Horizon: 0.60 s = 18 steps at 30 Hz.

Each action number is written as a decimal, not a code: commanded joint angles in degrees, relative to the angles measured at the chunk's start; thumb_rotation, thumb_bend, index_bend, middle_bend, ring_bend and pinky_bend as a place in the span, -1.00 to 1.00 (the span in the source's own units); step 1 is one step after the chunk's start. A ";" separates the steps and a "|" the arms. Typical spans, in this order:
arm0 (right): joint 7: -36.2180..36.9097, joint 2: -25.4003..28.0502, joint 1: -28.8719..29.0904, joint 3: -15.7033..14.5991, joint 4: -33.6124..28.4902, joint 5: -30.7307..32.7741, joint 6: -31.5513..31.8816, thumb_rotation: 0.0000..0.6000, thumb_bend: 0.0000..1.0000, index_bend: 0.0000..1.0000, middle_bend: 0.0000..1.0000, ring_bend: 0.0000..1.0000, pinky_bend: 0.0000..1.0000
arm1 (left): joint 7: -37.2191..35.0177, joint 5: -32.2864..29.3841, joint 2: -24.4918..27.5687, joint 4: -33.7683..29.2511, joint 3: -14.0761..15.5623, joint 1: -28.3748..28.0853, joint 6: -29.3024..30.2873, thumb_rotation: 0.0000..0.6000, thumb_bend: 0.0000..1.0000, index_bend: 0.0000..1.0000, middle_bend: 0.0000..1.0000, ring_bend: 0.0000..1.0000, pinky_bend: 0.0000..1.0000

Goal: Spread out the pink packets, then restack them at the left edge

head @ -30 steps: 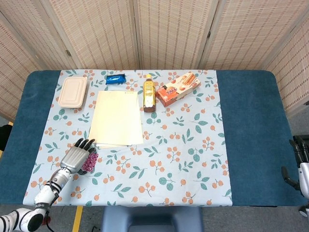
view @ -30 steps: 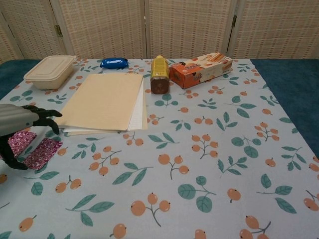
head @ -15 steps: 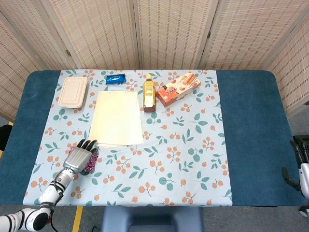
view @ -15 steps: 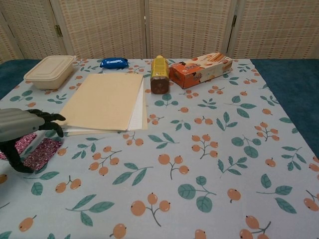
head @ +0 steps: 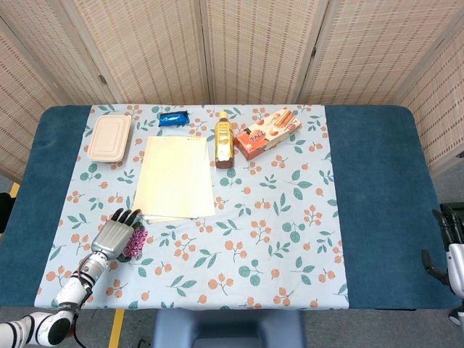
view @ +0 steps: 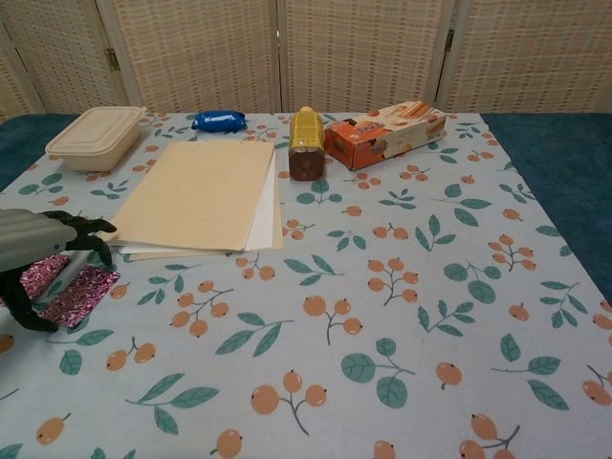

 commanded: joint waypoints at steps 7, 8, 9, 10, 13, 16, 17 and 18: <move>-0.21 0.12 -0.10 0.00 -0.29 -0.05 0.19 1.00 -0.10 -0.99 -0.98 -1.00 -1.00 | -0.60 0.31 -0.60 1.02 0.05 -0.15 -0.12 1.00 -0.73 -0.42 -1.00 -1.00 -1.00; -0.25 0.11 -0.10 -0.01 -0.30 -0.02 0.17 1.00 -0.10 -0.99 -0.98 -1.00 -1.00 | -0.63 0.31 -0.64 1.12 0.06 -0.18 -0.16 1.00 -0.73 -0.41 -1.00 -1.00 -1.00; -0.28 0.10 -0.10 0.00 -0.32 -0.02 0.17 1.00 -0.10 -0.99 -0.98 -1.00 -1.00 | -0.69 0.30 -0.67 1.16 0.04 -0.19 -0.15 1.00 -0.73 -0.40 -1.00 -1.00 -1.00; -0.28 0.09 -0.10 0.00 -0.35 -0.05 0.18 1.00 -0.10 -0.99 -0.98 -1.00 -1.00 | -0.75 0.33 -0.70 1.20 0.03 -0.18 -0.12 1.00 -0.73 -0.39 -1.00 -1.00 -1.00; -0.34 0.05 -0.12 -0.01 -0.38 -0.13 0.27 1.00 -0.10 -0.99 -0.98 -1.00 -1.00 | -1.01 0.69 -0.76 1.27 -0.03 -0.09 0.32 1.00 -0.73 -0.34 -1.00 -1.00 -1.00; -0.36 0.04 -0.13 0.03 -0.39 -0.08 0.31 1.00 -0.10 -0.99 -0.98 -1.00 -1.00 | -1.37 1.14 -0.76 1.20 -0.08 0.08 0.86 1.00 -0.73 -0.30 -1.00 -1.00 -1.00; -0.36 0.04 -0.14 0.02 -0.40 -0.09 0.32 1.00 -0.10 -0.99 -0.98 -1.00 -1.00 | -1.45 1.25 -0.72 1.15 -0.07 0.12 0.98 1.00 -0.73 -0.29 -1.00 -1.00 -1.00; -0.37 0.04 -0.15 0.01 -0.40 -0.11 0.34 1.00 -0.10 -0.99 -0.98 -1.00 -1.00 | -1.51 1.41 -0.66 1.05 -0.07 0.17 1.13 1.00 -0.73 -0.28 -1.00 -1.00 -1.00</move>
